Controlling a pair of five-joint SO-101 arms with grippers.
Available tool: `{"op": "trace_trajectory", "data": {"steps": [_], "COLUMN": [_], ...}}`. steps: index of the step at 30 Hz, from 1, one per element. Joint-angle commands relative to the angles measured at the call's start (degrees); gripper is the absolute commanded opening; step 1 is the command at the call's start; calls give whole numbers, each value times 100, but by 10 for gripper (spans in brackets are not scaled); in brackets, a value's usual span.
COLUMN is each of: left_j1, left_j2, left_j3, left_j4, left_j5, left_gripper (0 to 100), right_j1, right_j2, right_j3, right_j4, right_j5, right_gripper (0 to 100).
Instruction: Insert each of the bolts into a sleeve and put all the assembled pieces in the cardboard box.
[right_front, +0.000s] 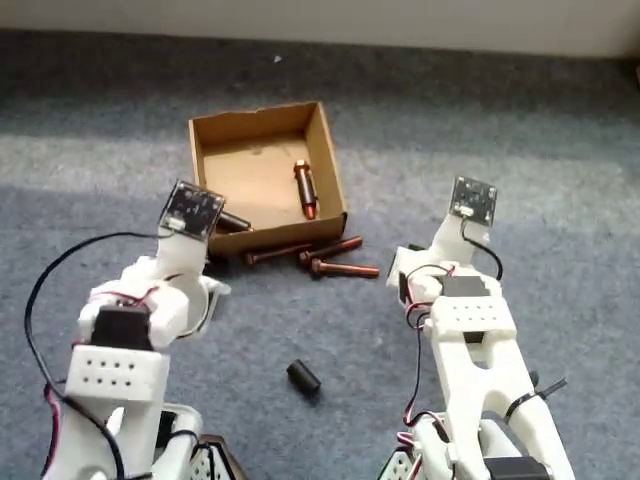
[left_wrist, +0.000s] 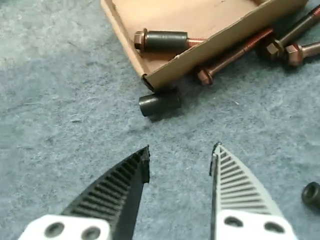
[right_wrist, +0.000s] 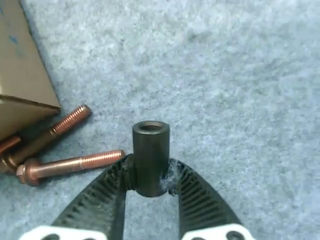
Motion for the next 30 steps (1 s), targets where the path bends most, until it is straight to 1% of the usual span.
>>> {"op": "trace_trajectory", "data": {"steps": [1,5,9,14,18,22,25,27,30], "left_j1": [699,1235,1833,2527,2923,3248,3327,3327,3284], "left_j2": [2097,3477,4558,5631,6334,7002,7486,7811,8277], "left_j3": [-1288,-2325,-3231,-4180,-4857,-5367,-5727,-5965,-6325], "left_j4": [9,9,44,44,44,53,53,53,53], "left_j5": [686,1398,2242,3807,4888,5363,5732,5855,5855], "left_gripper": [225,225,225,225,225,222,221,221,221], "right_j1": [119,576,1112,1604,1771,1886,1895,1886,1886], "right_j2": [-224,-224,-251,-242,-277,-251,-251,-251,-259], "right_j3": [-48,-48,-66,-154,-268,-330,-330,-330,-330], "right_j4": [-110,-110,-119,-312,-312,-312,-312,-312,-312], "right_j5": [-44,-53,-492,-571,-571,-571,-571,-571,-571], "right_gripper": [5,5,5,5,5,5,5,5,5]}}
